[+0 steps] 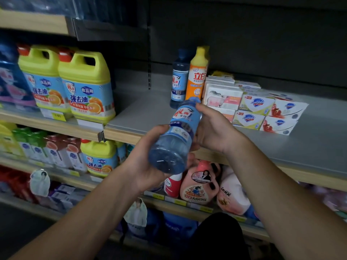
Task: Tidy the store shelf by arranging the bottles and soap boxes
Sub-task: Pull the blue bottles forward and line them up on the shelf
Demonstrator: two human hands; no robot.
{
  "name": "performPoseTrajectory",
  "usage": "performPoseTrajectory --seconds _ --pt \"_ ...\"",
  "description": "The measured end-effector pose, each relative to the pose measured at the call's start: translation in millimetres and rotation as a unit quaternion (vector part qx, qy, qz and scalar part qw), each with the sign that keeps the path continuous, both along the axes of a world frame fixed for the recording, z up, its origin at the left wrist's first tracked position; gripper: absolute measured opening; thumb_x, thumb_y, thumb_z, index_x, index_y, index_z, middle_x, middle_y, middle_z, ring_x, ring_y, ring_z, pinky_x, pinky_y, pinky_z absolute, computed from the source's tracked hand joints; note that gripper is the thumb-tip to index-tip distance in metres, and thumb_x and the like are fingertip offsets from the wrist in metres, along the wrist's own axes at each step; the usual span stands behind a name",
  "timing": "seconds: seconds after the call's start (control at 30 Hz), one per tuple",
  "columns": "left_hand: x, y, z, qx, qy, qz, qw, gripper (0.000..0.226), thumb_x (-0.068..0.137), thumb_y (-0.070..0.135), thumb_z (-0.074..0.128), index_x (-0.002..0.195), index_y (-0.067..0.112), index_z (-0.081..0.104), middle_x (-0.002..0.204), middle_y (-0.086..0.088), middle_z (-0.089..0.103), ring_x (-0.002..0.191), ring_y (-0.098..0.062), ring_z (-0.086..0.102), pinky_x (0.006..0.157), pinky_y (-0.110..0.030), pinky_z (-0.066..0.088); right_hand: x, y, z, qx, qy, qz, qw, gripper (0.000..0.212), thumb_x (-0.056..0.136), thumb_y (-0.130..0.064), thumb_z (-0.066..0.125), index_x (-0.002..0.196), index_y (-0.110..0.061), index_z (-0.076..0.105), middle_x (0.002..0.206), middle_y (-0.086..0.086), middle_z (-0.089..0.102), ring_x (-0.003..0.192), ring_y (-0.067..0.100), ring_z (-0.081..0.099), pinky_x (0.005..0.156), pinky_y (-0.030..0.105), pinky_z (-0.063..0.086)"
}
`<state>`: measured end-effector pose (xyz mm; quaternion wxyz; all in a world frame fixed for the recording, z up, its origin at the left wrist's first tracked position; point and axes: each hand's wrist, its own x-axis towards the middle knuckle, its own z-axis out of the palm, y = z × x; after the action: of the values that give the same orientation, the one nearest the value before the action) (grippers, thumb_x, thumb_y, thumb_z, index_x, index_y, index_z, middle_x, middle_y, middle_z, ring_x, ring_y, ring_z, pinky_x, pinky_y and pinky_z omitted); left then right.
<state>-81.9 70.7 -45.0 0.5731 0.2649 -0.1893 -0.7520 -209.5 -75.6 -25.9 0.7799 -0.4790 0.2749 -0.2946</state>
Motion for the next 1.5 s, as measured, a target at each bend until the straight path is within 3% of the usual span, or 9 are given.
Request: performPoseTrajectory --seconds 0.13,0.33,0.53,0.67,0.77,0.93,1.07,1.23,1.5 --pt "7 -4 -16 -0.048 -0.153 0.024 0.987 0.050 0.074 0.039 0.068 0.107 0.002 0.073 0.113 -0.020 0.069 0.083 -0.033 0.070 0.069 -0.040 0.058 3 0 14 -0.106 0.021 -0.052 0.993 0.030 0.089 -0.031 0.066 0.114 -0.015 0.063 0.094 0.004 0.075 0.088 0.022 0.073 0.071 0.039 0.060" --pt "-10 -14 -30 -0.110 -0.488 0.245 0.831 0.041 0.071 0.044 0.068 0.106 0.024 0.065 0.092 0.001 0.075 0.082 -0.018 0.073 0.070 -0.036 0.058 15 14 27 -0.322 0.181 -0.209 0.906 0.042 0.072 -0.050 0.076 0.103 -0.026 0.060 0.102 -0.006 0.071 0.087 0.013 0.072 0.072 0.039 0.061" --pt "-1 -6 -35 -0.093 -0.128 0.028 0.987 0.057 0.071 0.047 0.071 0.108 0.003 0.071 0.098 -0.020 0.071 0.078 -0.031 0.071 0.065 -0.037 0.058 5 14 19 -0.139 0.021 -0.084 0.987 0.038 0.091 -0.044 0.060 0.120 -0.020 0.062 0.098 -0.001 0.069 0.080 0.014 0.068 0.070 0.031 0.056" --pt "4 -4 -44 -0.085 0.088 -0.125 0.985 0.072 0.084 0.055 0.059 0.131 0.000 0.054 0.103 -0.021 0.063 0.076 -0.032 0.067 0.066 -0.038 0.057 -2 14 5 -0.013 -0.071 0.006 0.997 0.056 0.093 -0.042 0.052 0.140 -0.012 0.049 0.112 0.010 0.061 0.101 0.029 0.061 0.093 0.044 0.050" --pt "4 -7 -48 -0.075 0.086 -0.130 0.985 0.079 0.082 0.057 0.053 0.137 0.001 0.048 0.107 -0.023 0.063 0.073 -0.032 0.068 0.064 -0.038 0.058 3 14 0 -0.037 -0.066 -0.023 0.997 0.053 0.089 -0.040 0.057 0.134 -0.011 0.054 0.118 0.012 0.057 0.108 0.029 0.055 0.105 0.054 0.040" --pt "0 -16 -44 -0.073 -0.134 0.020 0.988 0.069 0.078 0.058 0.058 0.123 0.006 0.062 0.112 -0.020 0.067 0.084 -0.031 0.069 0.070 -0.038 0.058 4 8 16 -0.199 0.093 -0.131 0.967 0.032 0.089 -0.044 0.066 0.107 -0.017 0.068 0.094 0.000 0.074 0.088 0.020 0.073 0.068 0.041 0.061" --pt "-15 -19 -40 -0.124 -0.384 0.212 0.890 0.032 0.089 0.044 0.063 0.110 0.020 0.063 0.092 -0.001 0.076 0.079 -0.020 0.074 0.060 -0.025 0.056 10 5 23 -0.320 0.210 -0.213 0.899 0.050 0.067 -0.063 0.069 0.098 -0.025 0.062 0.099 -0.004 0.071 0.085 0.014 0.072 0.071 0.041 0.062" --pt "-10 -11 -33 -0.013 -0.056 0.031 0.998 0.062 0.070 0.048 0.072 0.110 0.001 0.069 0.098 -0.018 0.070 0.079 -0.031 0.069 0.064 -0.038 0.057 8 -7 19 -0.165 0.126 -0.094 0.974 0.033 0.088 -0.049 0.063 0.105 -0.021 0.066 0.088 0.001 0.075 0.076 0.018 0.073 0.063 0.036 0.059" --pt "-10 -5 -19 0.019 0.162 -0.031 0.986 0.072 0.081 0.049 0.061 0.134 0.001 0.049 0.095 -0.017 0.062 0.068 -0.029 0.066 0.053 -0.037 0.057 12 -9 2 -0.055 0.073 -0.093 0.991 0.029 0.094 -0.037 0.061 0.112 -0.016 0.062 0.074 0.005 0.073 0.063 0.020 0.071 0.054 0.034 0.056"
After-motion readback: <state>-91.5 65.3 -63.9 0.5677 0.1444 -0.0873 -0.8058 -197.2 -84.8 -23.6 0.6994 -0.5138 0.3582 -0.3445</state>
